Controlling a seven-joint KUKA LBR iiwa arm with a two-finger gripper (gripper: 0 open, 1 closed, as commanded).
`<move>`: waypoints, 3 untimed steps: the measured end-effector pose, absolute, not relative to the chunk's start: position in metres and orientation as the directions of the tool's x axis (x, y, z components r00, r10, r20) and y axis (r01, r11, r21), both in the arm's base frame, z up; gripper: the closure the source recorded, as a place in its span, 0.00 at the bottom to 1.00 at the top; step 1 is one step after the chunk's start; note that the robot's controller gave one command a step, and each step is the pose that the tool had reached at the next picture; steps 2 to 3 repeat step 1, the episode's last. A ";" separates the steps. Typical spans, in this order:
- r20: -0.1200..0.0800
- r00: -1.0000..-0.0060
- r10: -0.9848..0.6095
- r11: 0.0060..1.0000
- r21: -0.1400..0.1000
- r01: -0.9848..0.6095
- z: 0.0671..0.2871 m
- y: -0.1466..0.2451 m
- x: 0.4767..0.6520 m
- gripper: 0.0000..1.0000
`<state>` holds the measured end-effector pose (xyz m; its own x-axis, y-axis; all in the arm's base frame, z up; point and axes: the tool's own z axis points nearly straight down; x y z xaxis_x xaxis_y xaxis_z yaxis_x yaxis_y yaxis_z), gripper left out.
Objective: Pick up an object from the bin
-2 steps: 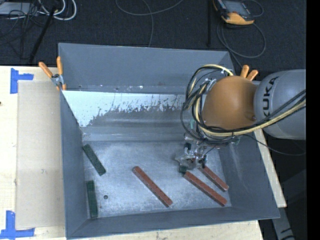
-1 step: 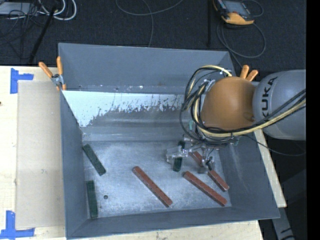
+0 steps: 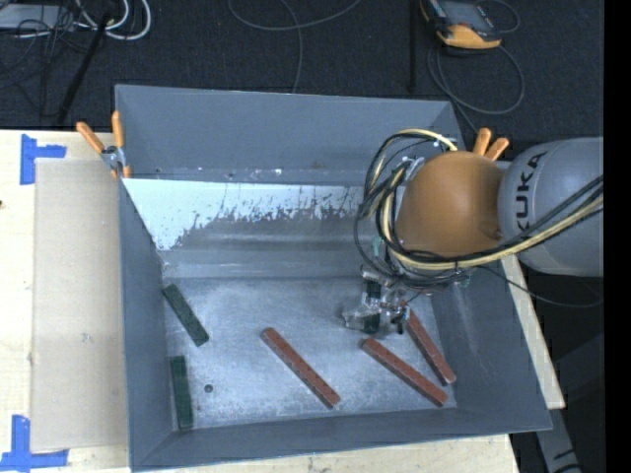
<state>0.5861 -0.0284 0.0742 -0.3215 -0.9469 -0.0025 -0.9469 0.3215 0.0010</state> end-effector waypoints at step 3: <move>-0.004 -0.311 -0.950 0.311 -0.008 -0.950 0.232 -0.012 0.592 1.00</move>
Offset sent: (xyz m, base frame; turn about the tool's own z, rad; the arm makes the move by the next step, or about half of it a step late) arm 0.0036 0.0141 0.1529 -0.0150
